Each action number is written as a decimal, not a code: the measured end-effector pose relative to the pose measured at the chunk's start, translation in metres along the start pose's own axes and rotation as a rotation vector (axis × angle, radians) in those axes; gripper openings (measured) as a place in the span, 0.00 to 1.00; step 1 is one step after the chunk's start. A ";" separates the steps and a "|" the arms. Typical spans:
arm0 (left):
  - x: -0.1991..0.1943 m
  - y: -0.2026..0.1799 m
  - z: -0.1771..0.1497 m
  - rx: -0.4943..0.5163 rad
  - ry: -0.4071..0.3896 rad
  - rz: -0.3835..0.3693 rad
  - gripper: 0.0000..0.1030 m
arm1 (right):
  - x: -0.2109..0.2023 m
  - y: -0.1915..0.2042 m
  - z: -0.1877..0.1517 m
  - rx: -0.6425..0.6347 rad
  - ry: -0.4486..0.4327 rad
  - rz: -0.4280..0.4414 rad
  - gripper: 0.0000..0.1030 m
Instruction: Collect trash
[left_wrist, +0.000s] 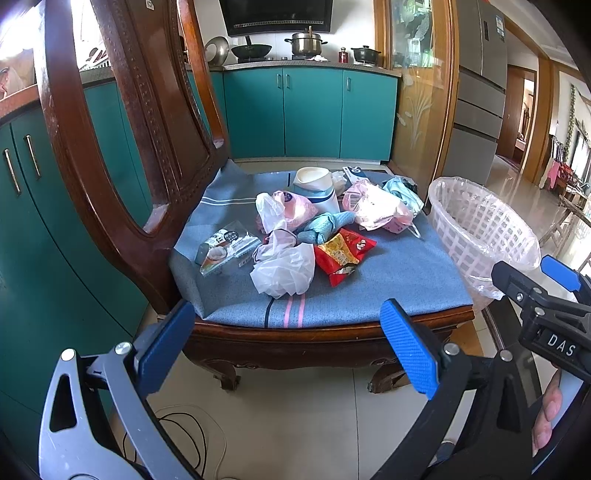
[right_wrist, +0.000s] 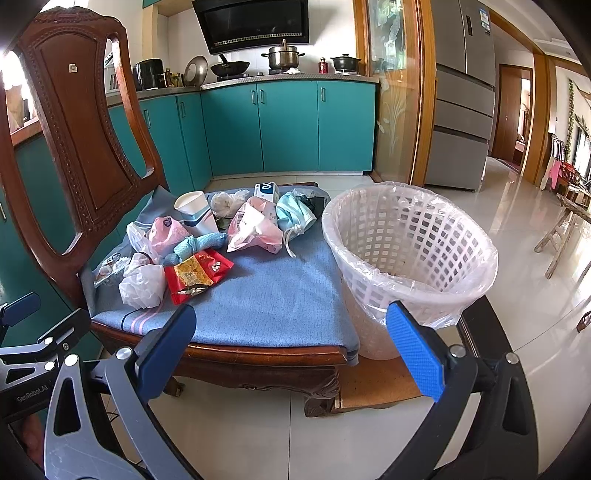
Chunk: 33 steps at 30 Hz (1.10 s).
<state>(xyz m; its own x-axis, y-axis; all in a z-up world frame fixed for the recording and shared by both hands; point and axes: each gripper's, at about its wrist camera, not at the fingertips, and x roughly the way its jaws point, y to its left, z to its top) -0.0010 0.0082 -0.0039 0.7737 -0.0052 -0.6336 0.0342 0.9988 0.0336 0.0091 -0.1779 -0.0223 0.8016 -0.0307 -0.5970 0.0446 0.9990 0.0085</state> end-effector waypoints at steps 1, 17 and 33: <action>0.000 0.000 0.000 0.000 -0.001 0.000 0.97 | 0.000 0.000 0.000 0.000 0.000 0.000 0.97; 0.000 0.001 -0.001 -0.001 0.008 -0.001 0.97 | 0.001 0.001 -0.002 -0.003 0.001 -0.002 0.97; 0.000 0.001 -0.001 -0.001 0.011 -0.001 0.97 | 0.001 0.001 -0.002 -0.004 0.002 -0.002 0.98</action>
<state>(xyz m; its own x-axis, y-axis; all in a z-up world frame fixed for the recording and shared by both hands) -0.0016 0.0094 -0.0048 0.7667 -0.0054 -0.6420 0.0344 0.9989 0.0327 0.0087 -0.1768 -0.0249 0.8006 -0.0330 -0.5983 0.0444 0.9990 0.0043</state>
